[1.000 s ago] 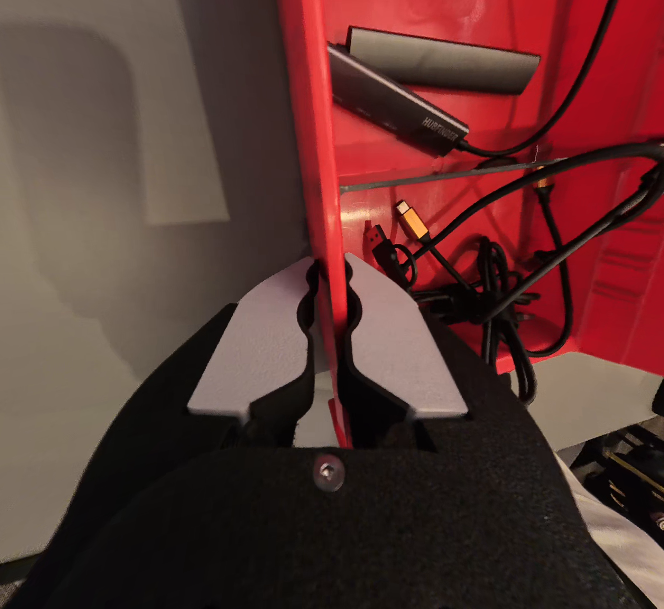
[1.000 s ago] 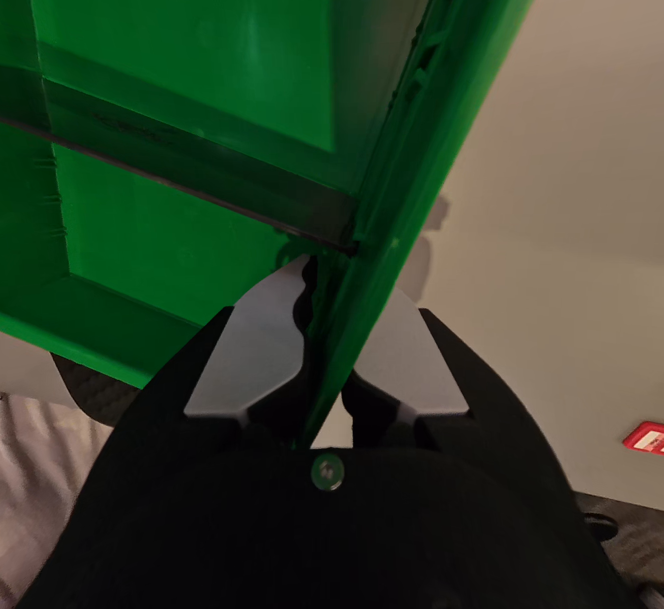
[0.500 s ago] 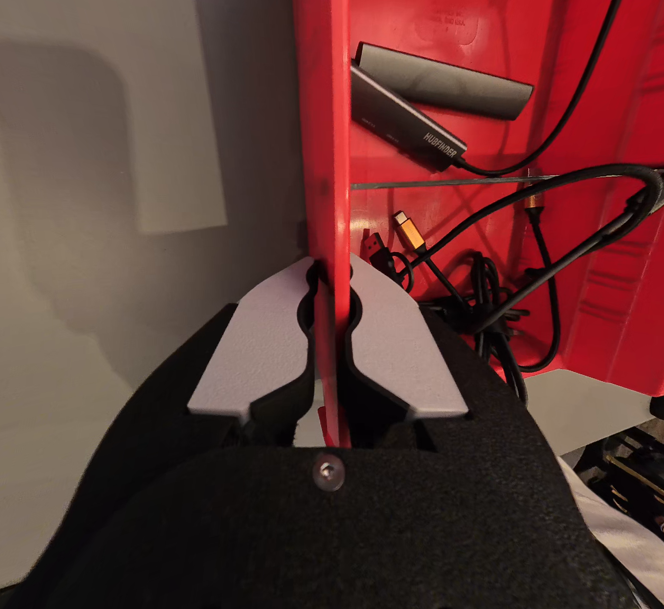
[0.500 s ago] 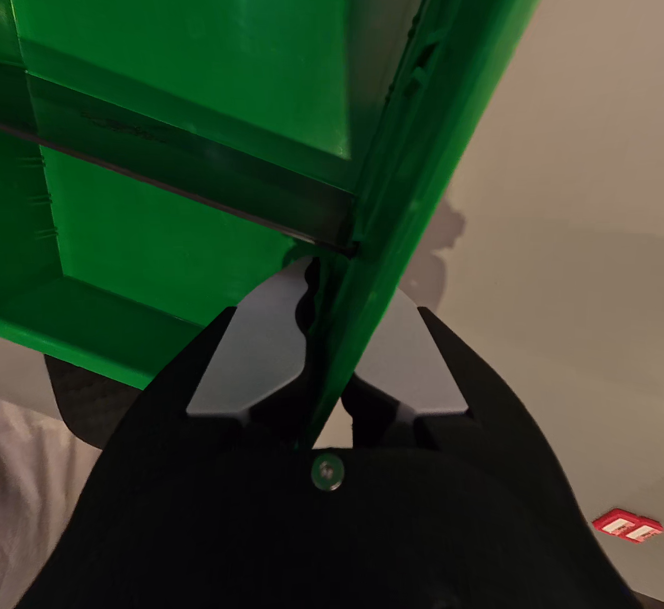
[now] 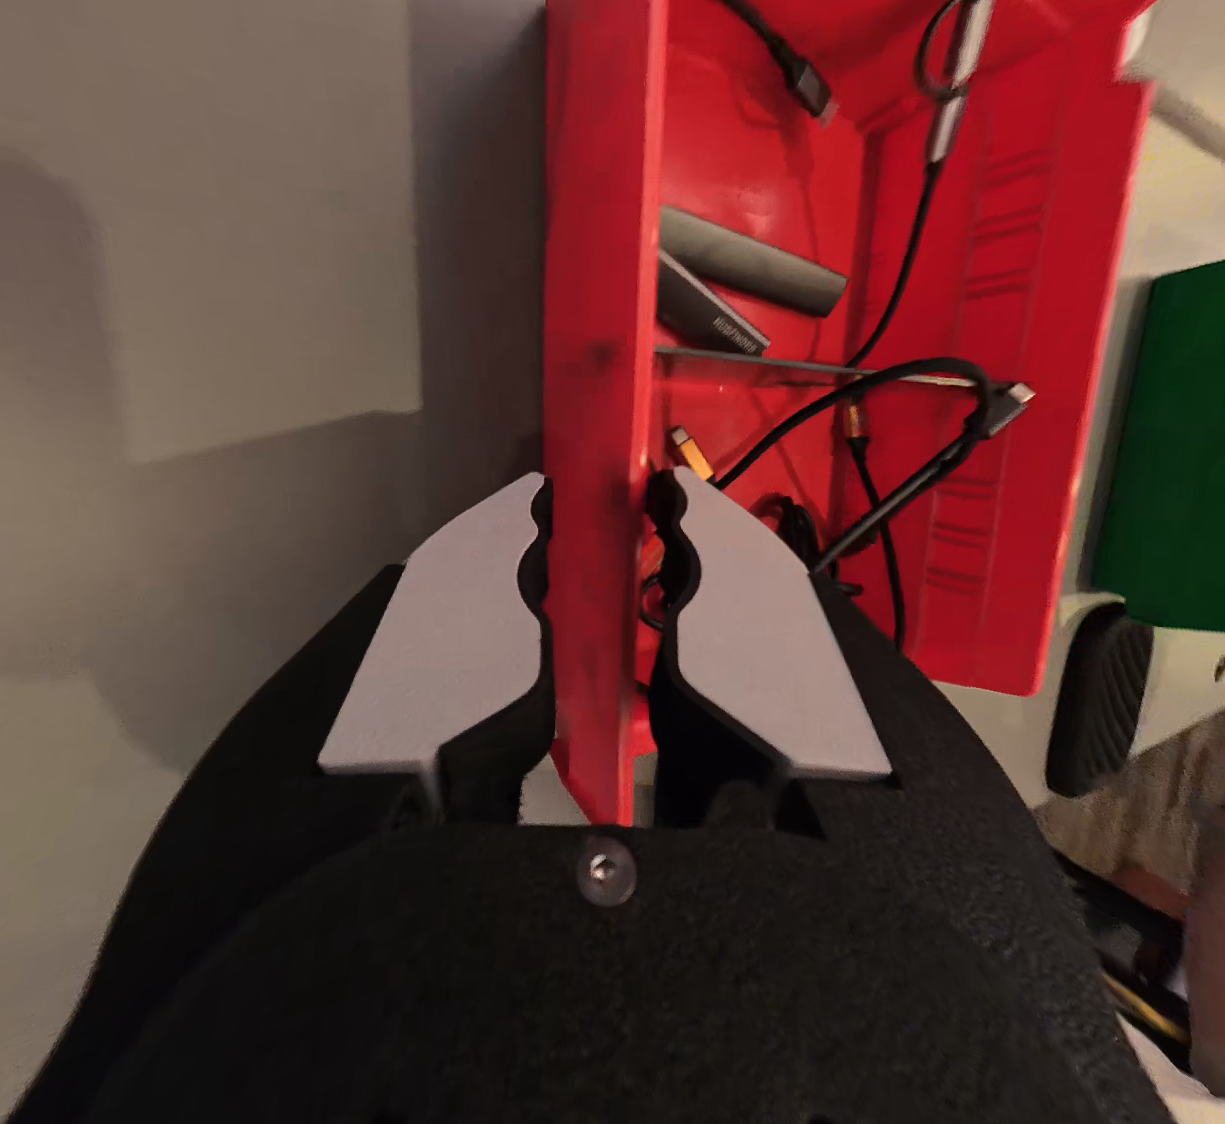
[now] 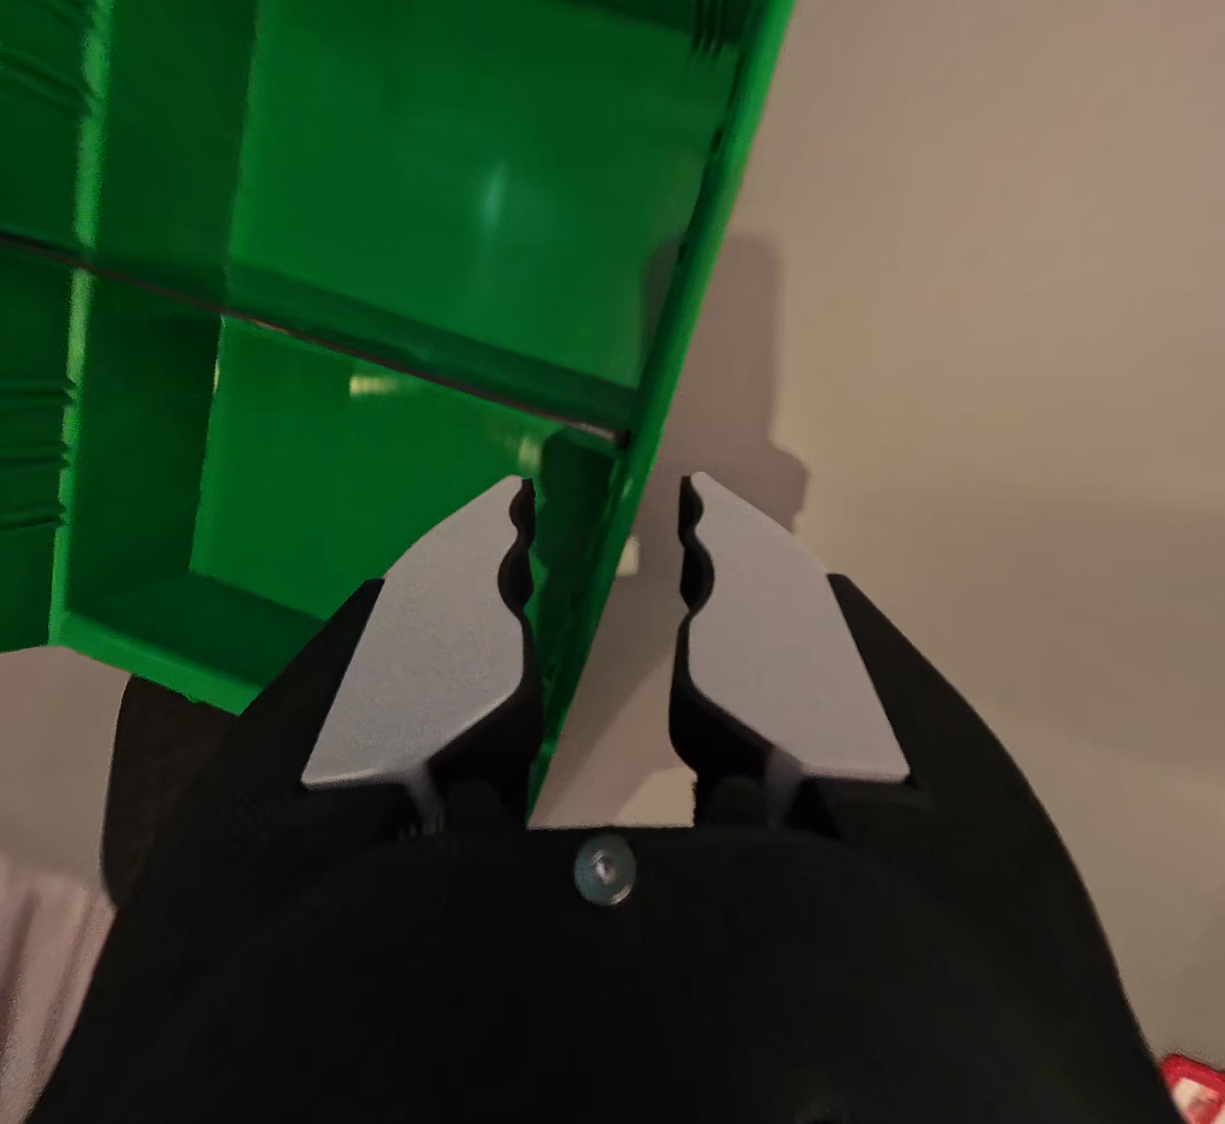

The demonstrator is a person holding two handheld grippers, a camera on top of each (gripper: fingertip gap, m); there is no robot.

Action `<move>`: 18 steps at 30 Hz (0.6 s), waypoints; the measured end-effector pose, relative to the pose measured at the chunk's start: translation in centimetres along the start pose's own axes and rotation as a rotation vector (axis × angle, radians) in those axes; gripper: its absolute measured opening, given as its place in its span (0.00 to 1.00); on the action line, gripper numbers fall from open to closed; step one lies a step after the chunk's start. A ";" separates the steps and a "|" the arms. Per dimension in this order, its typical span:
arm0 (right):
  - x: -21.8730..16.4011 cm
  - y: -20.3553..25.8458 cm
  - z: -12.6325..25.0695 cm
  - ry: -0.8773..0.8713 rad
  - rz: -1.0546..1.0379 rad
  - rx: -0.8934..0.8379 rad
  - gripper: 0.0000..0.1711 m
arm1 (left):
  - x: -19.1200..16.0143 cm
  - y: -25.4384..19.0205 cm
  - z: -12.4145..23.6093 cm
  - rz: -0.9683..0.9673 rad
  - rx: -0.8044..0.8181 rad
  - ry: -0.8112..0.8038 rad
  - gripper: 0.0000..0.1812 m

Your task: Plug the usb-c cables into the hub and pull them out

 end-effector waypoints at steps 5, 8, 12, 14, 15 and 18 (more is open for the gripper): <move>5.6 0.0 8.9 -0.469 0.025 -0.205 0.25 | 1.9 -2.2 4.5 -0.125 0.079 -0.176 0.19; 8.8 3.7 15.2 -0.846 0.119 -0.256 0.25 | 2.9 -5.1 6.2 -0.313 0.083 -0.262 0.24; 10.9 9.9 20.5 -1.176 0.299 -0.304 0.28 | 4.3 -8.1 4.8 -0.665 0.129 -0.347 0.42; 11.8 10.0 20.9 -1.196 0.382 -0.491 0.26 | 5.0 -6.9 2.7 -0.769 0.280 -0.300 0.38; 12.2 9.3 20.2 -1.143 0.393 -0.568 0.25 | 4.9 -6.7 1.8 -0.795 0.295 -0.252 0.39; 11.8 7.1 14.7 -0.871 0.337 -0.500 0.25 | 4.6 -8.9 0.7 -0.865 0.166 -0.256 0.35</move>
Point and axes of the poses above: each gripper's, where its closed fingertips meet, z back along the fingers, x out of its top, y = z × x across the jaws, the point moved 1 cm from there along z, back along the fingers, and after that the axes turned 8 degrees about -z, right-handed, at the moved point
